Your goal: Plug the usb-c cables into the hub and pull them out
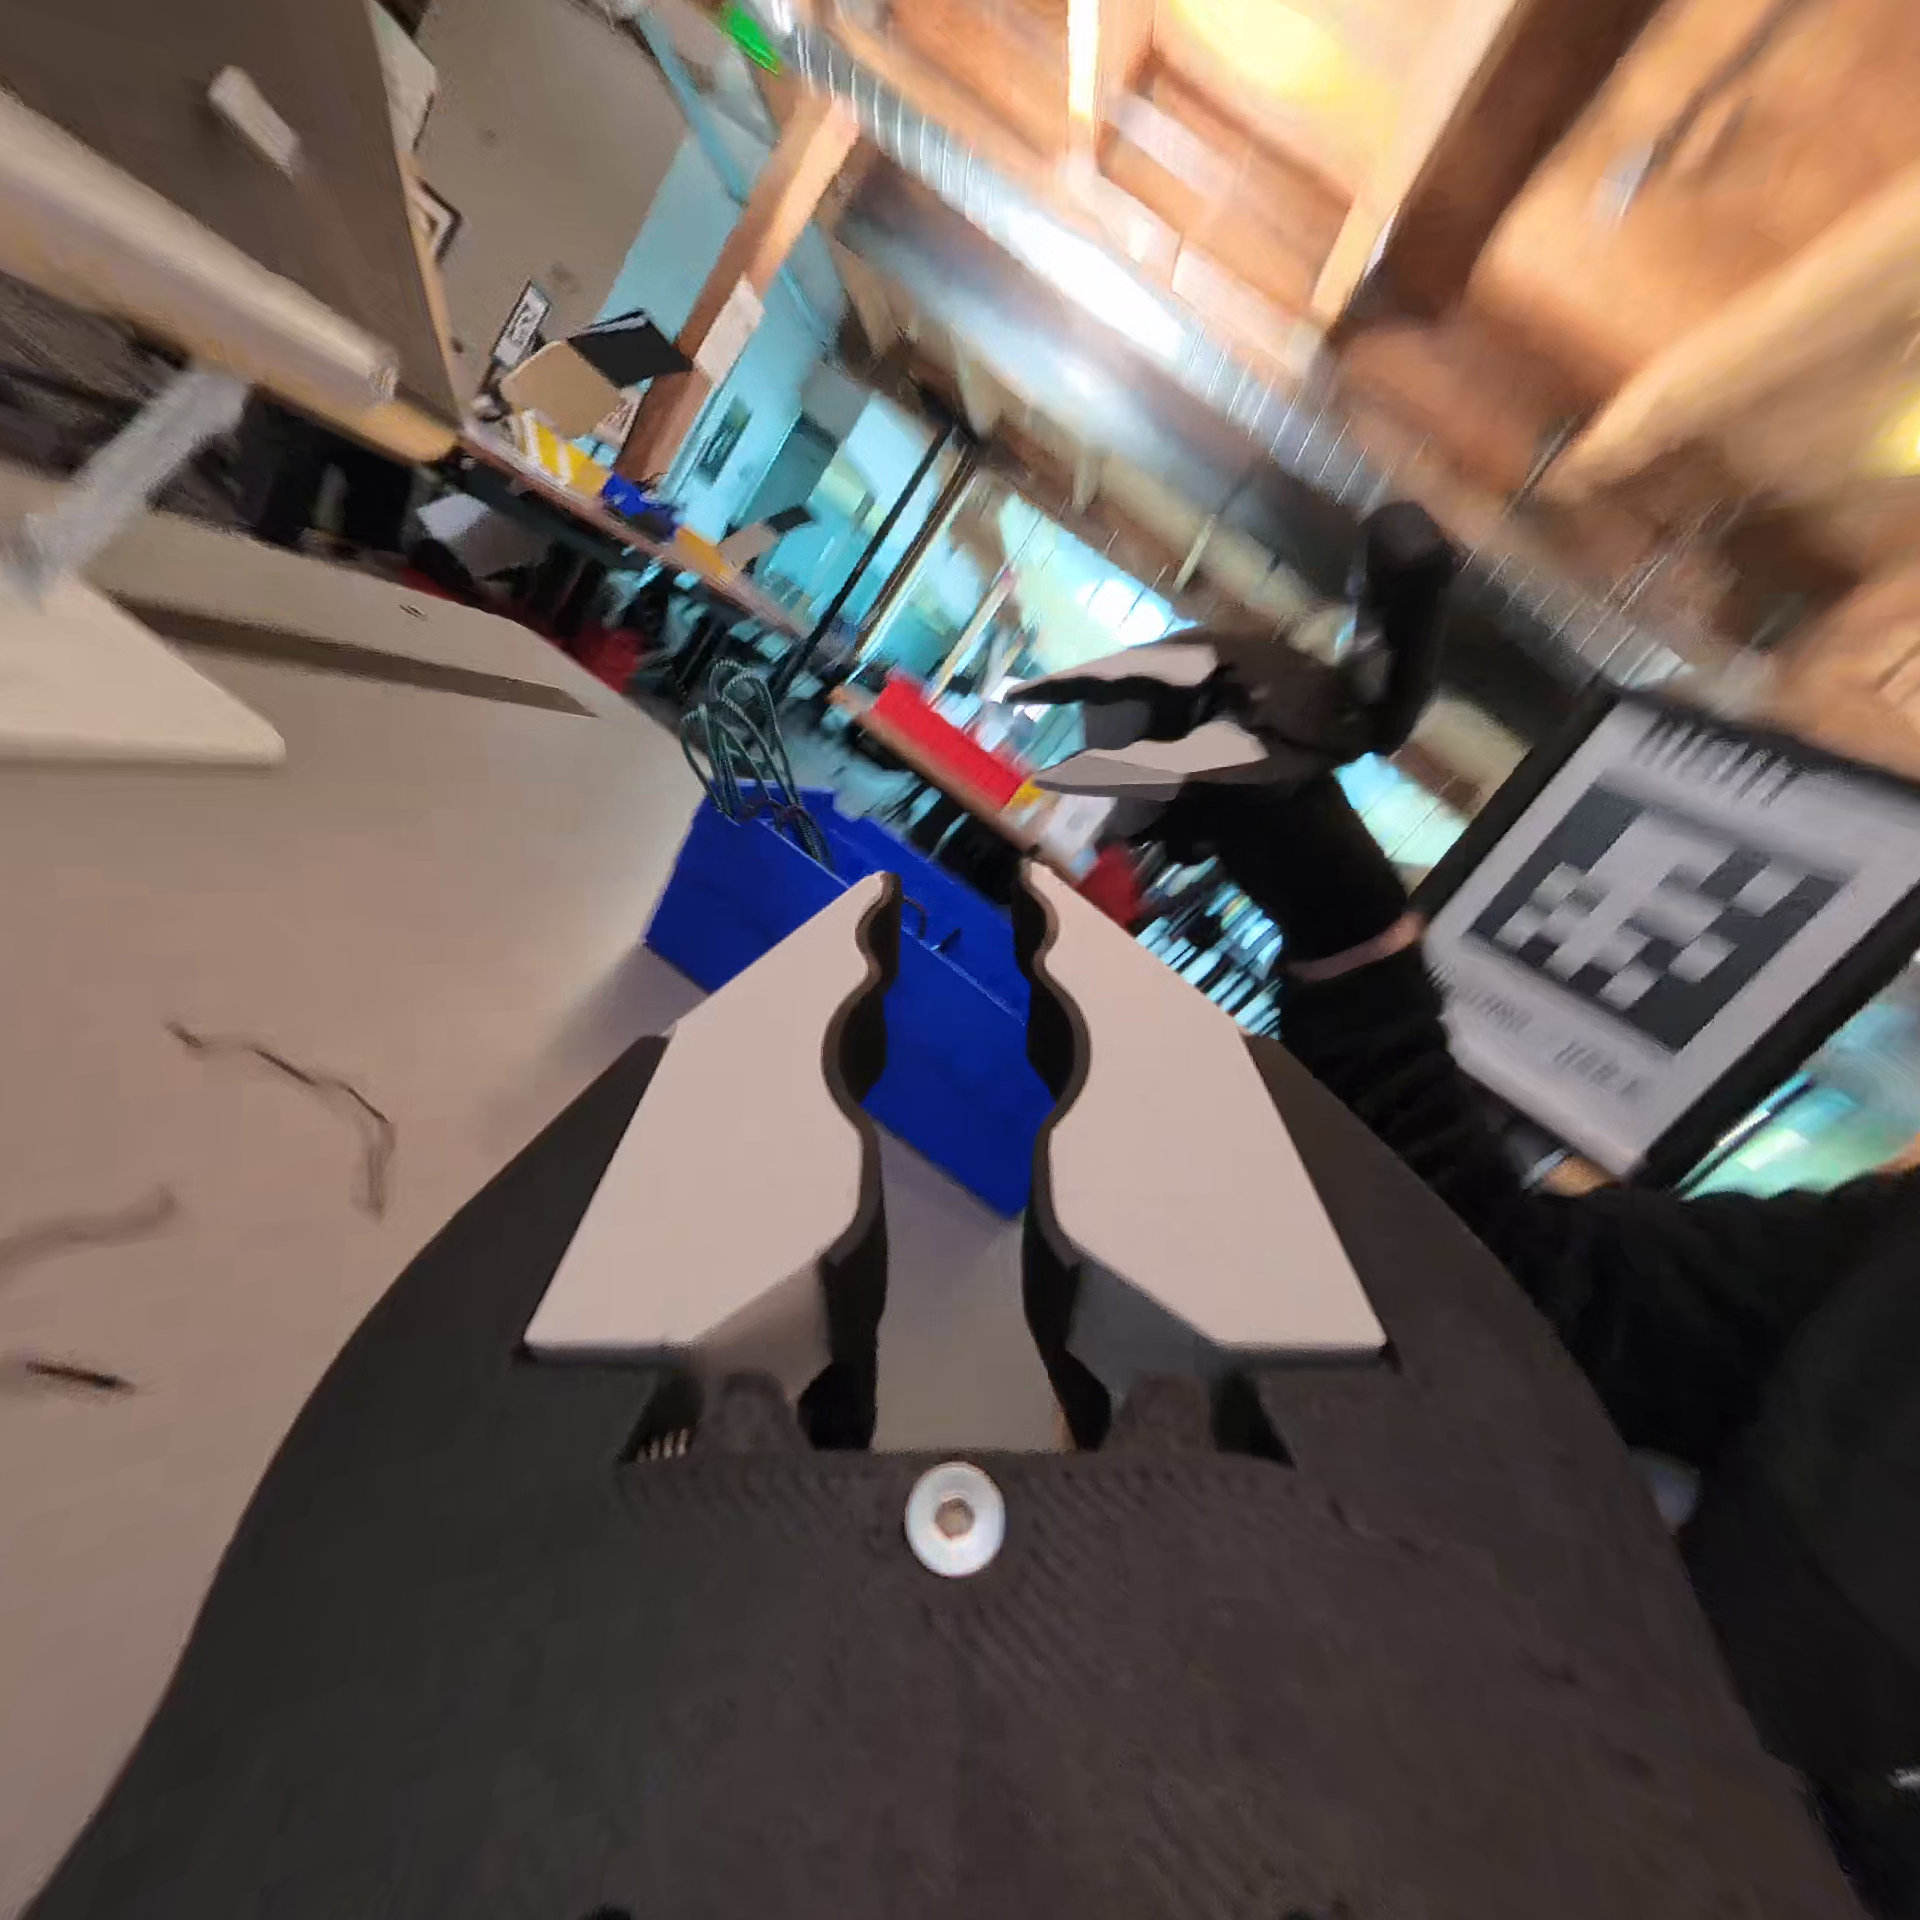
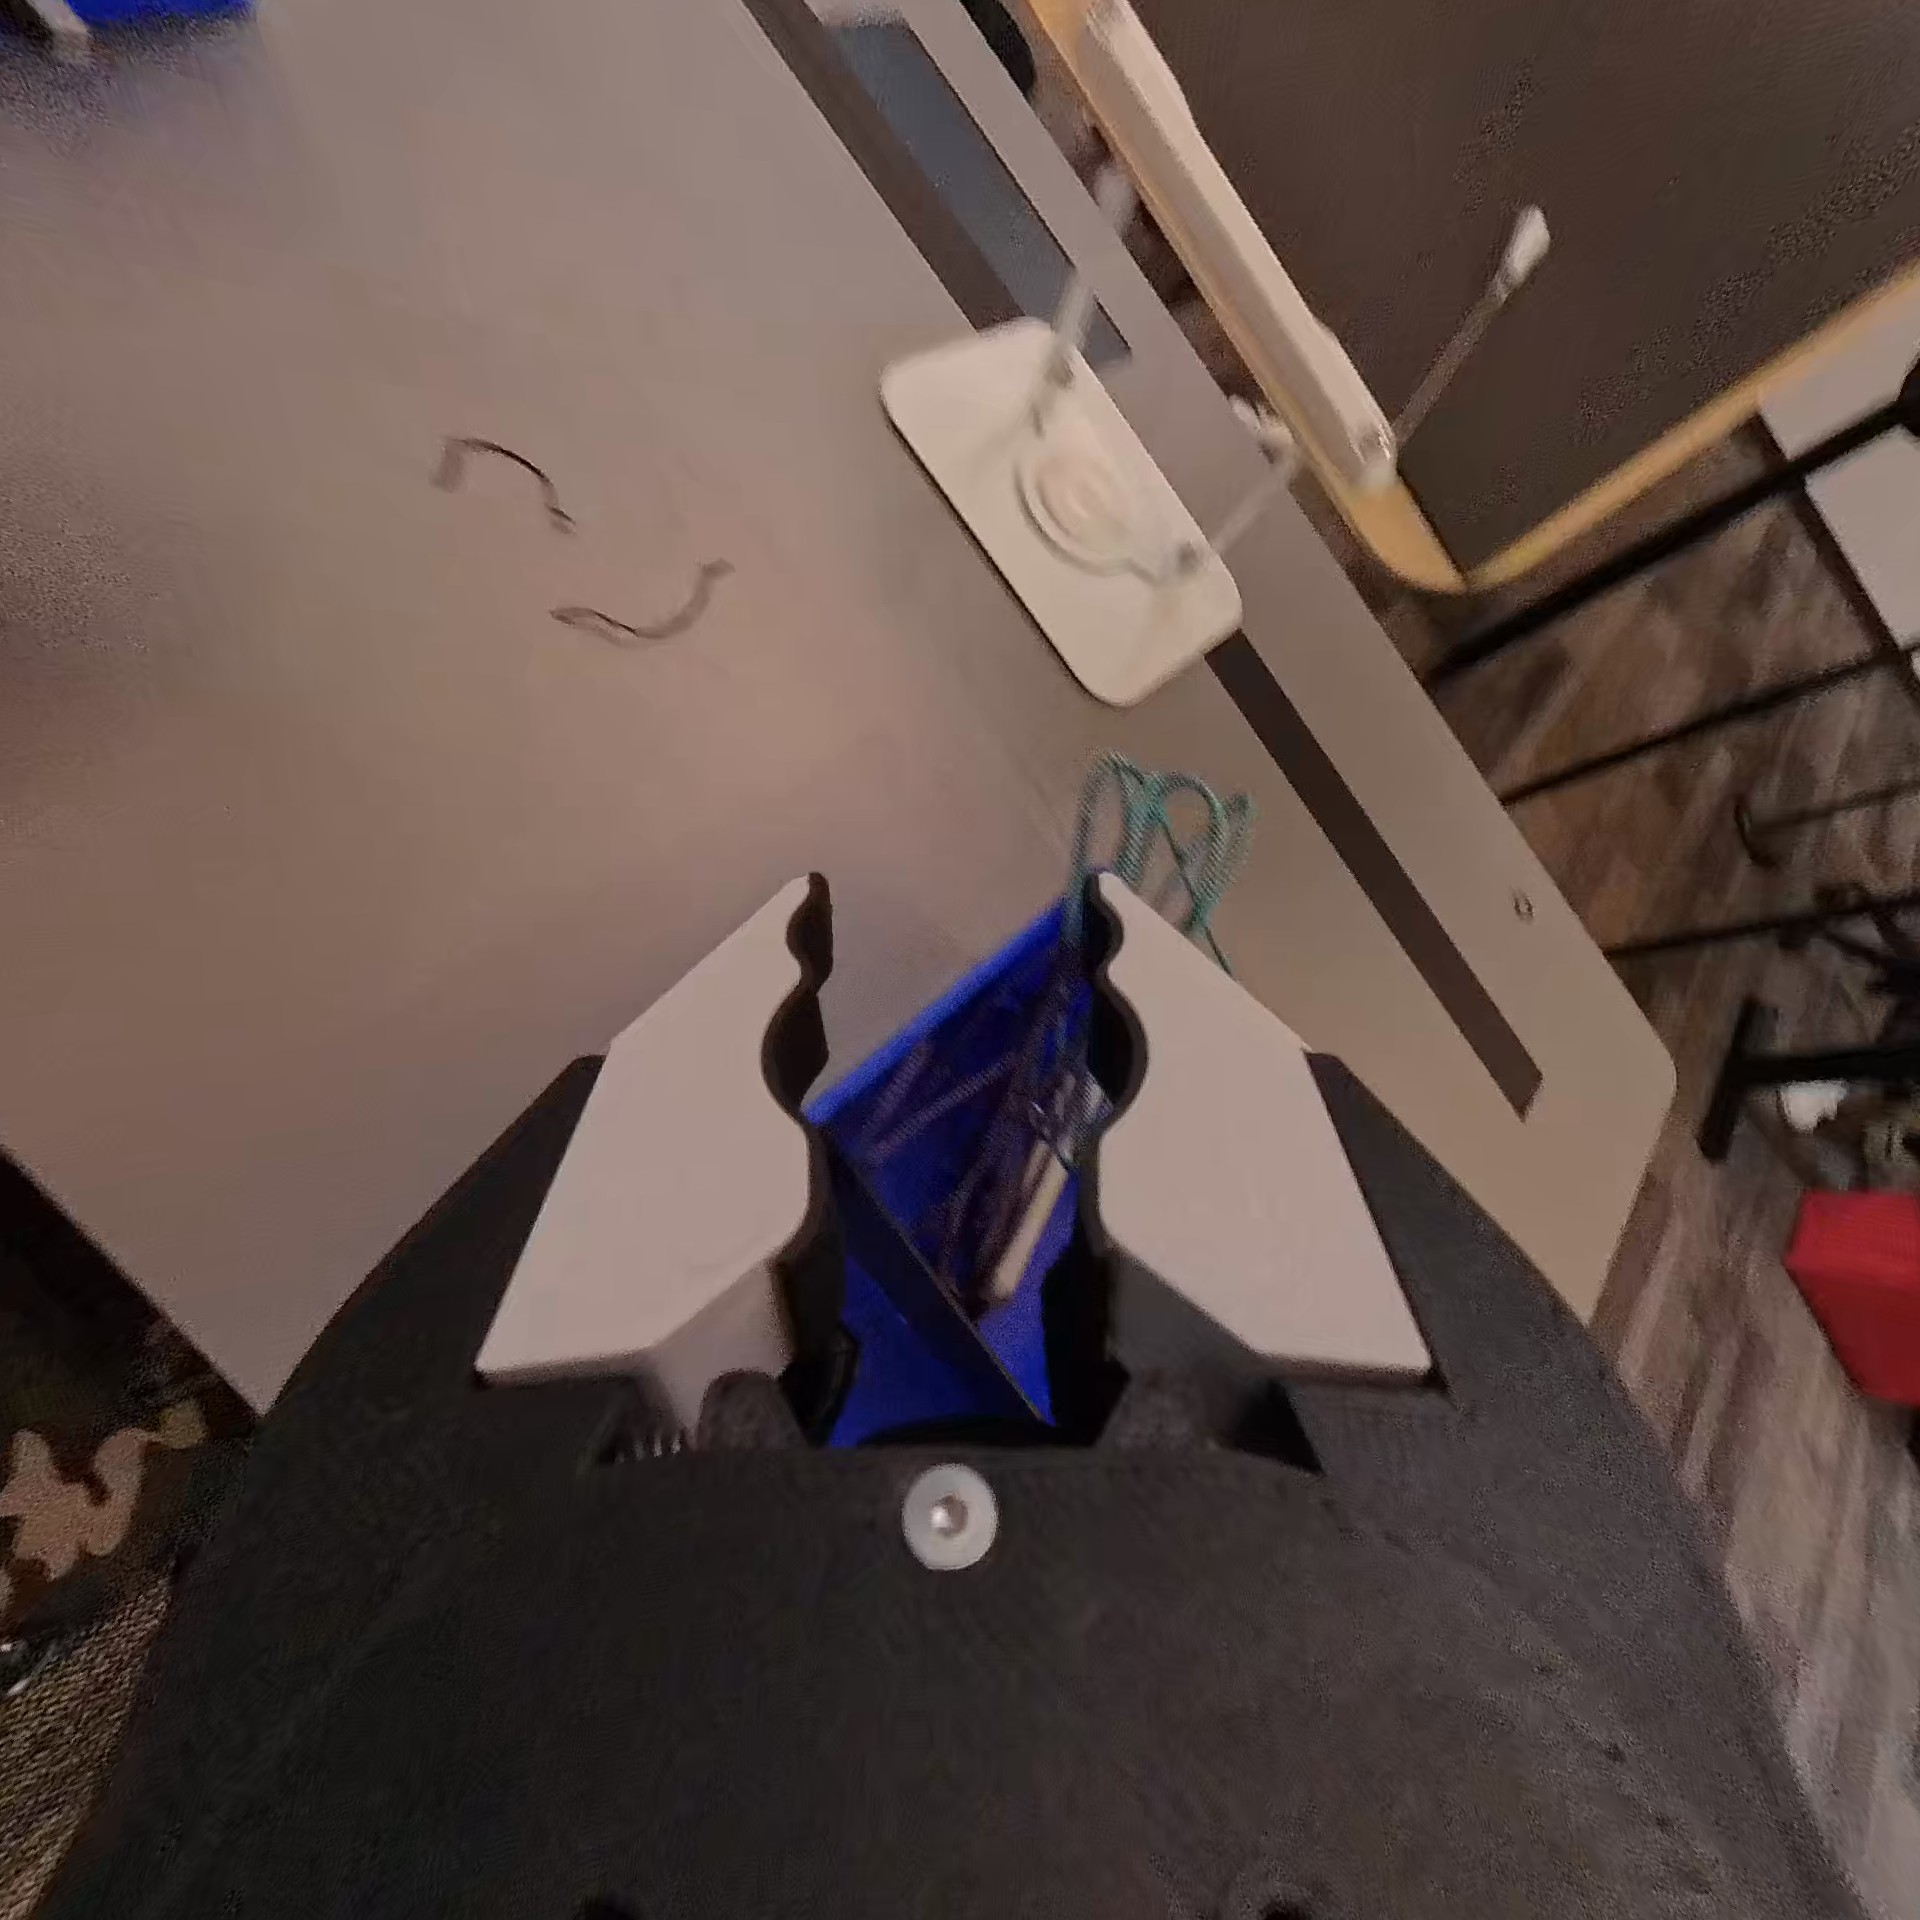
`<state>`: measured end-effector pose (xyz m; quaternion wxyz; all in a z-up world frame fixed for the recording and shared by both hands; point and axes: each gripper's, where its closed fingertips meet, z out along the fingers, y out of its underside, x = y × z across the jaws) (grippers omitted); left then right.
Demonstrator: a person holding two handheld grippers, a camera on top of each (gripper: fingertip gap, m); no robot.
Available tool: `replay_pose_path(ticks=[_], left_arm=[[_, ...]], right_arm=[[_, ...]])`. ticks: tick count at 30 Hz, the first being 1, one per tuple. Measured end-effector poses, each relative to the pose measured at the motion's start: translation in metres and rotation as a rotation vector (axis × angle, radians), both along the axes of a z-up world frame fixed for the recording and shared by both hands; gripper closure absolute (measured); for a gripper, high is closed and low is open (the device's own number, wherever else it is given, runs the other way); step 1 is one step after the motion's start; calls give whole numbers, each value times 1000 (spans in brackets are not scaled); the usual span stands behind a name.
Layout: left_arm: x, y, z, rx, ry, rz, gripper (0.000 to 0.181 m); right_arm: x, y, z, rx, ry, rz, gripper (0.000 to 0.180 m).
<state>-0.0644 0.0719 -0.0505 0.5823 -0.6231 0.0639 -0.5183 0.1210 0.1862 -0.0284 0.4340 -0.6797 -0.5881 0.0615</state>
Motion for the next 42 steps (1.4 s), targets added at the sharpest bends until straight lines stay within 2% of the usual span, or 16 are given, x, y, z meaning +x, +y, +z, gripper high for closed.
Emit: replay_pose_path(ticks=[3, 6, 9, 11, 13, 16, 21, 26, 31, 35, 39, 42], left_arm=[[-11, -6, 27, 20, 306, 66, 162], [-65, -8, 40, -70, 596, 199, 155], [-150, -15, 38, -246, 858, 376, 153], [-223, -31, 14, -502, 1014, 497, 151], [-273, -53, -19, -773, 1014, 509, 146], [-317, -78, -71, -1080, 969, 482, 145], [-357, -84, -124, -1299, 956, 508, 147], [-366, -100, -164, -1526, 934, 421, 151], [-370, -90, -173, -1553, 862, 413, 147], [-377, -95, -194, -1605, 860, 388, 162], [-379, -91, -188, -1539, 883, 412, 167], [-379, -83, -166, -1426, 901, 467, 169]], right_arm=[[-33, -41, 6, 33, 29, 99, 135], [-67, -81, 5, -6, 98, 204, 135], [-95, -114, -1, -59, 162, 285, 137], [-110, -131, -10, -83, 174, 323, 137], [-123, -146, -21, -116, 182, 361, 137], [-136, -162, -38, -152, 167, 397, 137], [-144, -175, -46, -169, 166, 422, 137], [-142, -178, -46, -170, 173, 430, 138], [-141, -182, -47, -185, 190, 458, 139], [-141, -185, -49, -187, 196, 472, 139], [-139, -184, -49, -189, 200, 474, 139], [-137, -181, -49, -193, 213, 467, 139]])
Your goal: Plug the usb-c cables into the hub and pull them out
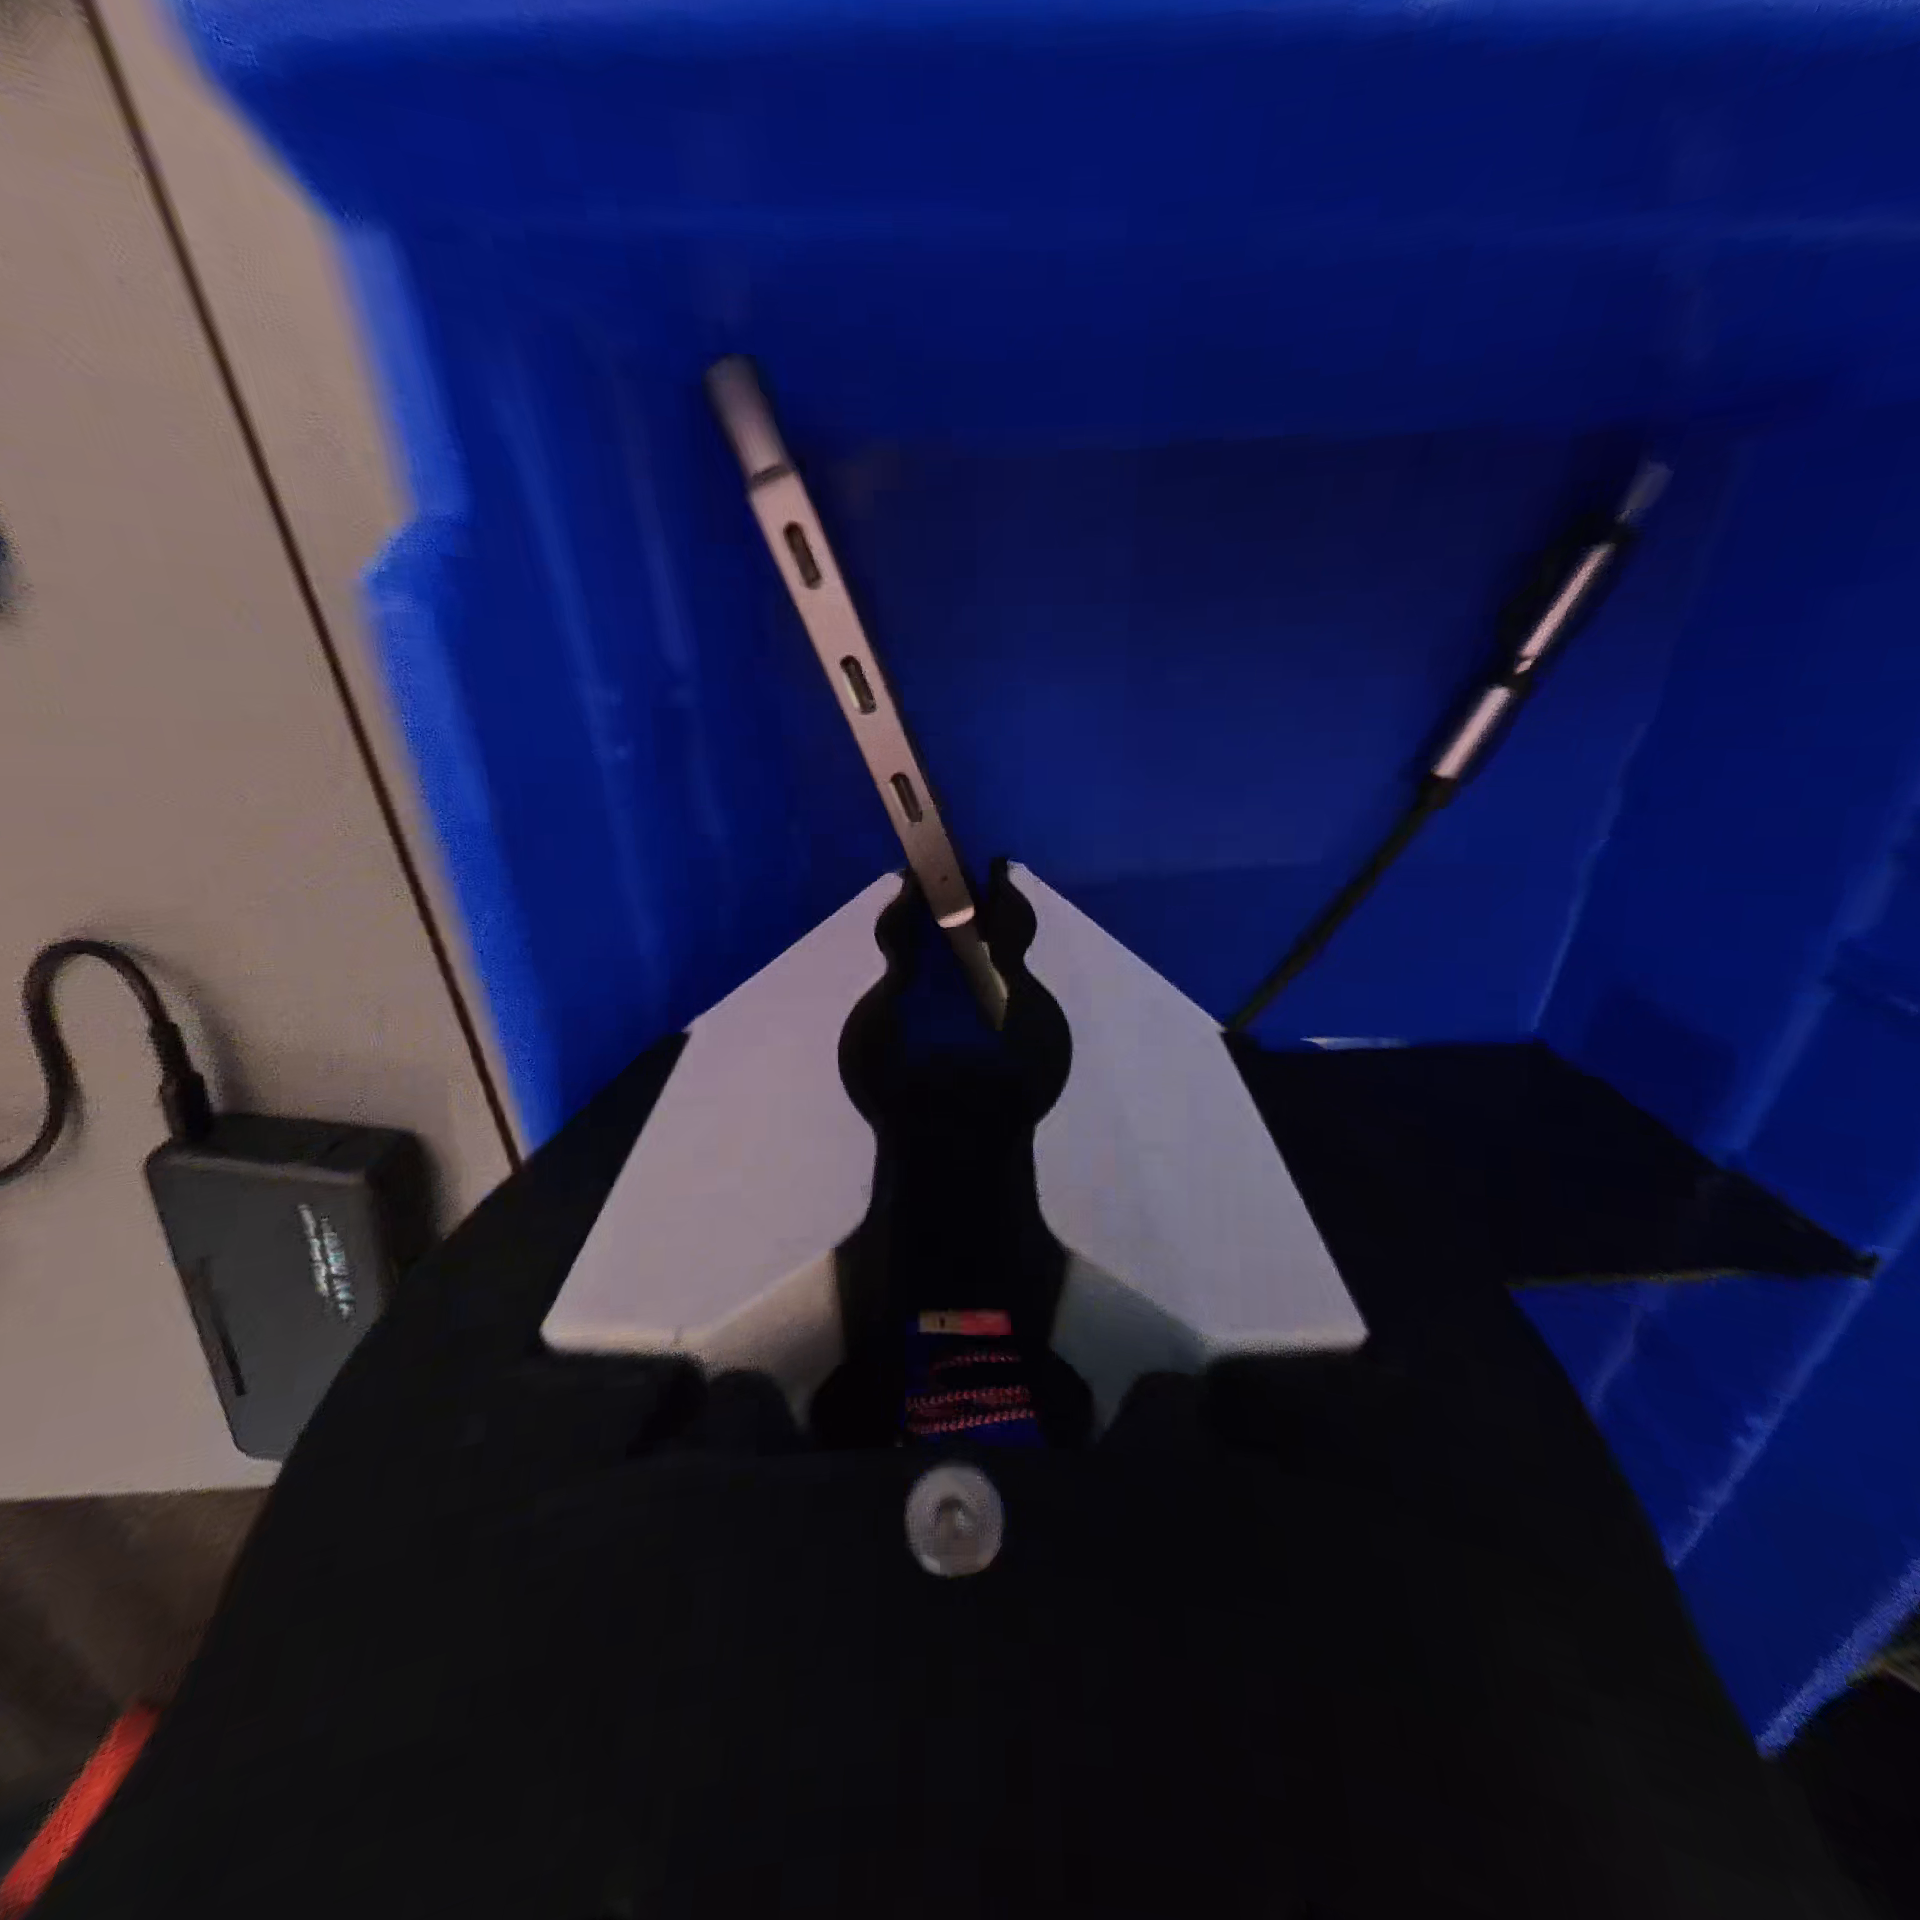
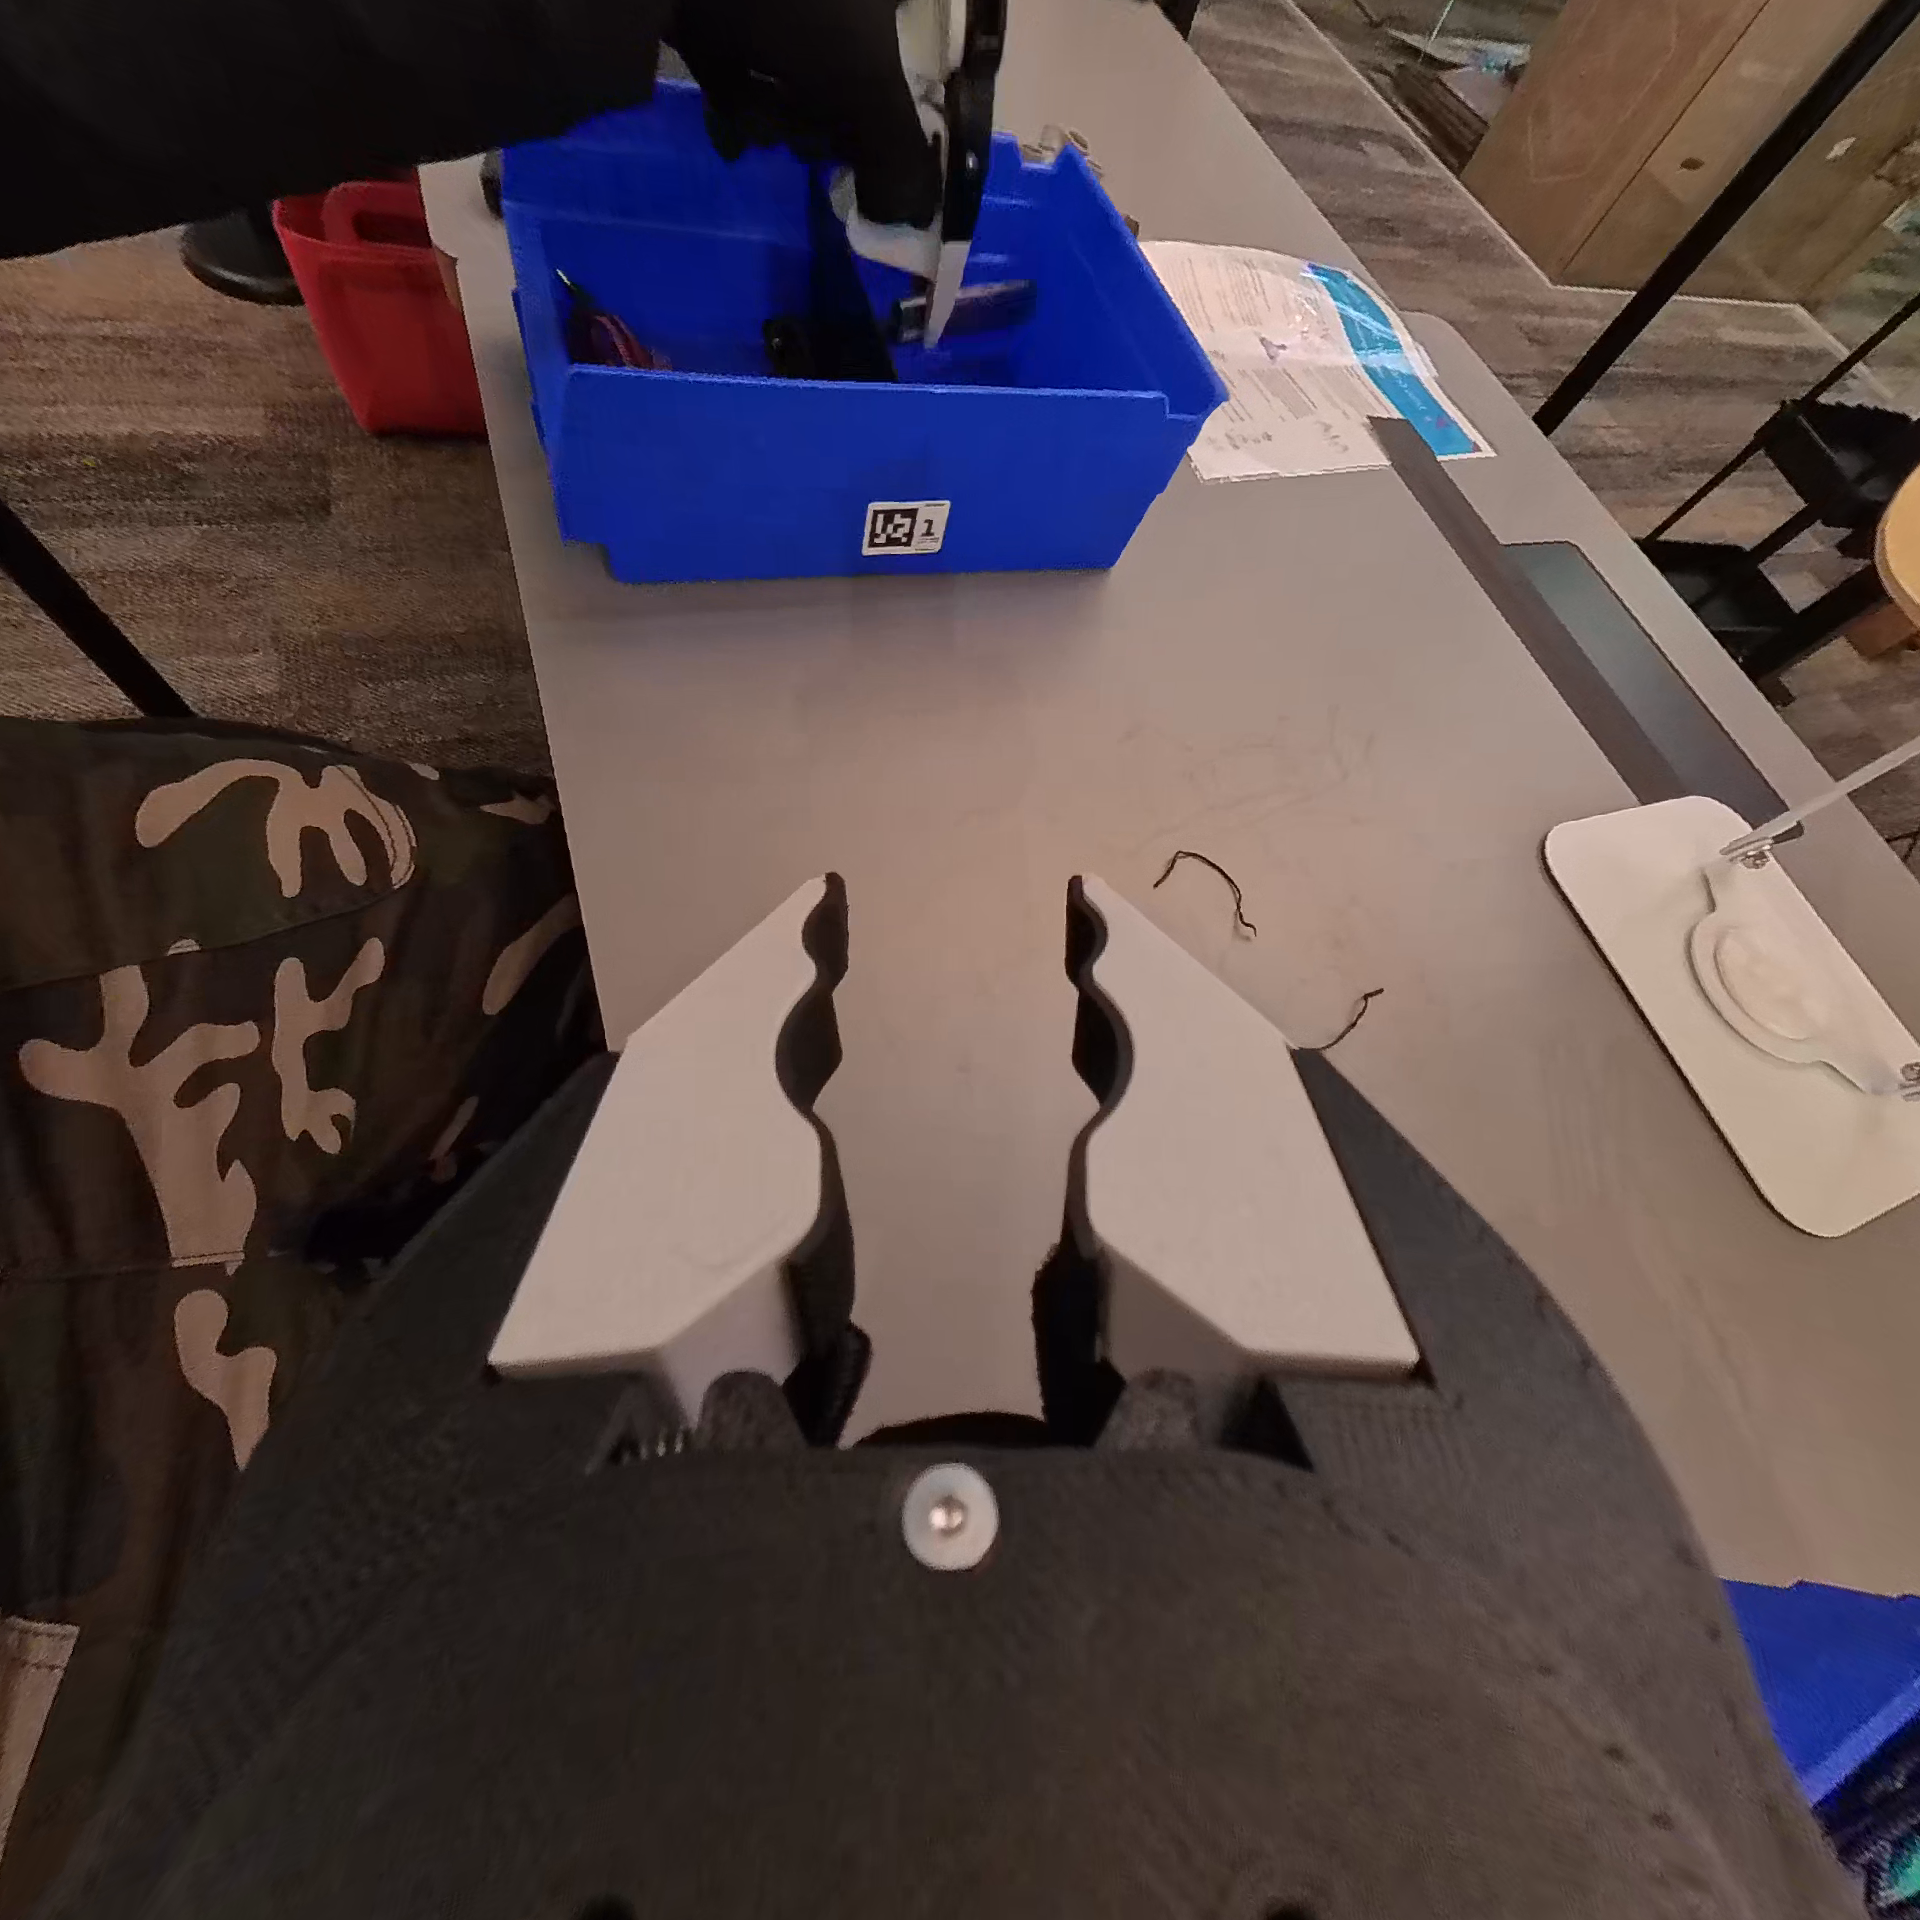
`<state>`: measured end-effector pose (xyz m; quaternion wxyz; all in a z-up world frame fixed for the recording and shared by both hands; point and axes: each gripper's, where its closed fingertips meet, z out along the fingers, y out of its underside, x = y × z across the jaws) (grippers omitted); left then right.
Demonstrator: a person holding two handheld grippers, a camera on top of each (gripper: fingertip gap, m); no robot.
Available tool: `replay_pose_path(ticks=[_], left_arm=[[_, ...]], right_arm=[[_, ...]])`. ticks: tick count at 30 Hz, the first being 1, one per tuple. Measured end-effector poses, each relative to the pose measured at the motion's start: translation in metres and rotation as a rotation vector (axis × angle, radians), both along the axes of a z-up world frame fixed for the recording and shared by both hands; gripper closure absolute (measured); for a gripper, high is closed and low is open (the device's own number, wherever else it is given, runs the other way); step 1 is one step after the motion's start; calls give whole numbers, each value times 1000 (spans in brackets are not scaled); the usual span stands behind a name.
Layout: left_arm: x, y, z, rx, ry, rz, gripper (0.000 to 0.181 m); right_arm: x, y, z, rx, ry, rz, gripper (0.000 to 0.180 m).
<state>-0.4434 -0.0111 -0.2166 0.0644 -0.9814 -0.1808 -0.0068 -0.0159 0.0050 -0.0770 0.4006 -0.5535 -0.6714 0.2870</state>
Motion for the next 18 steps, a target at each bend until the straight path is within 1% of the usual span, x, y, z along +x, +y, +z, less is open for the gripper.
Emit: replay_pose_path(ticks=[5, 12, 16, 18], left_arm=[[10, 19, 64, 247, 80, -70, 173], [39, 37, 179, 517, 245, -188, 173], [82, 47, 247, 647, 339, -310, 173], [119, 51, 275, 698, 349, -418, 174]], right_arm=[[1, 1, -3, -13, 8, -6, 139], [0, -5, -18, -39, -21, 3, 140], [3, -5, -24, -57, -25, -2, 140], [6, -4, -26, -63, -23, -9, 140]])
